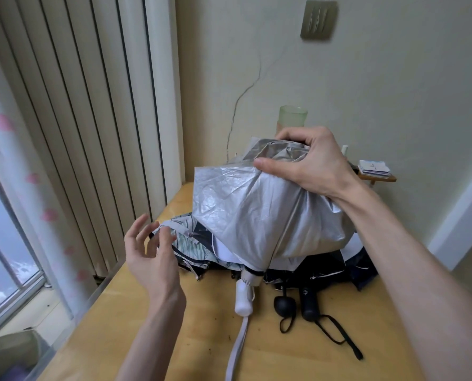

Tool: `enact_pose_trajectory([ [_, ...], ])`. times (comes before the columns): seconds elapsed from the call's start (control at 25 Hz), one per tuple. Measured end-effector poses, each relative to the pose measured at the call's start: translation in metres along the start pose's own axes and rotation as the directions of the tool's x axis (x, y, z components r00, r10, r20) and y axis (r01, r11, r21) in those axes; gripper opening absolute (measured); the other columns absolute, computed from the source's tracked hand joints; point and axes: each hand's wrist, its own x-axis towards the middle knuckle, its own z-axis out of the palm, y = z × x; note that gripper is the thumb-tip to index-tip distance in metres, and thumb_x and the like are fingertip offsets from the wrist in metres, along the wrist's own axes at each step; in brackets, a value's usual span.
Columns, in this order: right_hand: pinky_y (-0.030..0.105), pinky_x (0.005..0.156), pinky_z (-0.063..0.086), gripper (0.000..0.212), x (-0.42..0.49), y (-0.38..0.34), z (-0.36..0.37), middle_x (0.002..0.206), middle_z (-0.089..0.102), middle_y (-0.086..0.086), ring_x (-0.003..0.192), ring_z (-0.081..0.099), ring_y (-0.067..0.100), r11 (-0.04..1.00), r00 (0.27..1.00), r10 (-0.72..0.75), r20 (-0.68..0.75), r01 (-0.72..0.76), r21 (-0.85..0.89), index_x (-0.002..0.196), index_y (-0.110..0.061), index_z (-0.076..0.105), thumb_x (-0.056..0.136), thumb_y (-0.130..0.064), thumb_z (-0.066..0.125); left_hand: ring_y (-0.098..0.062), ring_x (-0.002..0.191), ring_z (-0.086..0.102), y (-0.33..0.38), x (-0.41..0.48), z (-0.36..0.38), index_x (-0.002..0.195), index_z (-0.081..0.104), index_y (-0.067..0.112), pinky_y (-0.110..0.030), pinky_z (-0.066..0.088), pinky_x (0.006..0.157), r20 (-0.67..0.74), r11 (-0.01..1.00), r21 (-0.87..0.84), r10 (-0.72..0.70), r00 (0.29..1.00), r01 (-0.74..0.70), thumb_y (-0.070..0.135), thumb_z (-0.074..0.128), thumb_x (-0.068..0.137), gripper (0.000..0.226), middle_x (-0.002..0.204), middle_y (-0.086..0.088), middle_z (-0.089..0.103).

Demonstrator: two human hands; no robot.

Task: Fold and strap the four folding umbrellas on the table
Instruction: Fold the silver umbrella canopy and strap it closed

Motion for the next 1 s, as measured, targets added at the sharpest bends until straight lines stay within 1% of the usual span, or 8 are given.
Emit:
enact_pose_trajectory([
  [0.16,0.023,0.064,0.047,0.027,0.000,-0.002,-0.003,0.075,0.072,0.010,0.066,0.060,0.007,1.000,1.000,0.007,0.024,-0.006,-0.007,0.082,-0.003,0.073,0.079,-0.019,0.094,-0.015,0.125,0.062,0.008,-0.015,0.006,0.141,0.056,0.019,-0.043,0.049,0.112,0.177,0.975,0.091,0.182,0.967,-0.201,0.022,0.056,0.109,0.032,0.134,-0.002,0.063],
  [0.24,0.029,0.065,0.049,0.027,0.003,0.000,-0.001,0.077,0.073,0.010,0.067,0.060,0.009,0.997,1.000,0.022,0.016,-0.021,-0.079,0.081,-0.008,0.074,0.079,-0.025,0.095,-0.020,0.130,0.055,0.012,-0.033,0.010,0.139,0.055,0.011,-0.039,0.044,0.112,0.289,0.785,0.205,0.522,0.802,-0.585,0.019,0.057,0.106,0.033,0.138,-0.005,0.057],
  [0.32,0.034,0.065,0.051,0.029,0.005,0.001,0.005,0.074,0.073,0.005,0.065,0.062,0.014,0.981,0.999,0.042,-0.006,-0.042,-0.188,0.078,-0.014,0.073,0.078,-0.036,0.092,-0.019,0.135,0.052,0.004,-0.055,0.015,0.141,0.054,0.011,-0.037,0.041,0.114,0.545,0.569,0.200,0.612,0.573,-0.798,0.029,0.062,0.102,0.044,0.141,-0.006,0.056],
  [0.44,0.032,0.061,0.047,0.033,0.003,-0.005,0.023,0.066,0.068,-0.003,0.062,0.058,0.010,0.965,0.996,0.067,-0.056,-0.079,-0.252,0.073,-0.017,0.071,0.080,-0.046,0.087,-0.005,0.153,0.032,-0.004,-0.077,0.023,0.165,0.025,0.028,-0.022,0.029,0.123,0.791,0.613,0.276,0.293,0.537,-0.740,0.063,0.067,0.093,0.091,0.166,0.015,0.032],
  [0.6,0.025,0.058,0.041,0.038,-0.003,-0.021,0.040,0.068,0.068,0.001,0.058,0.052,0.002,0.983,0.996,0.074,-0.047,-0.081,-0.166,0.078,-0.014,0.072,0.086,-0.049,0.084,0.017,0.142,0.035,0.008,-0.073,0.020,0.161,-0.002,0.058,-0.007,0.034,0.110,0.720,0.756,0.355,0.153,0.676,-0.550,0.074,0.066,0.083,0.105,0.165,0.035,0.024],
  [0.8,0.014,0.074,0.045,0.035,-0.005,-0.036,0.052,0.095,0.075,-0.011,0.082,0.065,0.000,0.983,0.998,0.057,0.014,-0.053,-0.174,0.114,-0.033,0.074,0.084,-0.047,0.085,0.007,0.112,0.065,0.020,-0.070,0.022,0.156,0.033,0.023,-0.010,0.051,0.087,0.746,0.937,0.202,0.041,0.665,-0.285,0.032,0.072,0.093,0.074,0.123,0.035,0.065],
  [0.88,0.010,0.064,0.040,0.018,-0.005,-0.039,0.052,0.080,0.074,-0.009,0.072,0.063,0.002,0.977,0.999,0.047,0.025,-0.041,-0.209,0.089,-0.027,0.077,0.086,-0.044,0.084,0.006,0.093,0.069,0.025,-0.071,0.020,0.142,0.034,0.017,-0.014,0.054,0.077,0.751,0.947,0.205,0.011,0.661,-0.248,0.023,0.074,0.093,0.063,0.106,0.036,0.068],
  [1.0,0.011,0.056,0.036,0.035,-0.005,-0.040,0.054,0.067,0.066,-0.002,0.064,0.058,0.011,0.969,0.999,0.022,-0.025,-0.028,-0.247,0.069,-0.018,0.066,0.083,-0.043,0.086,-0.004,0.088,0.071,0.026,-0.066,0.018,0.128,0.049,0.019,-0.020,0.056,0.076,0.760,0.964,0.193,-0.030,0.650,-0.181,0.031,0.074,0.086,0.050,0.098,0.021,0.072],
])
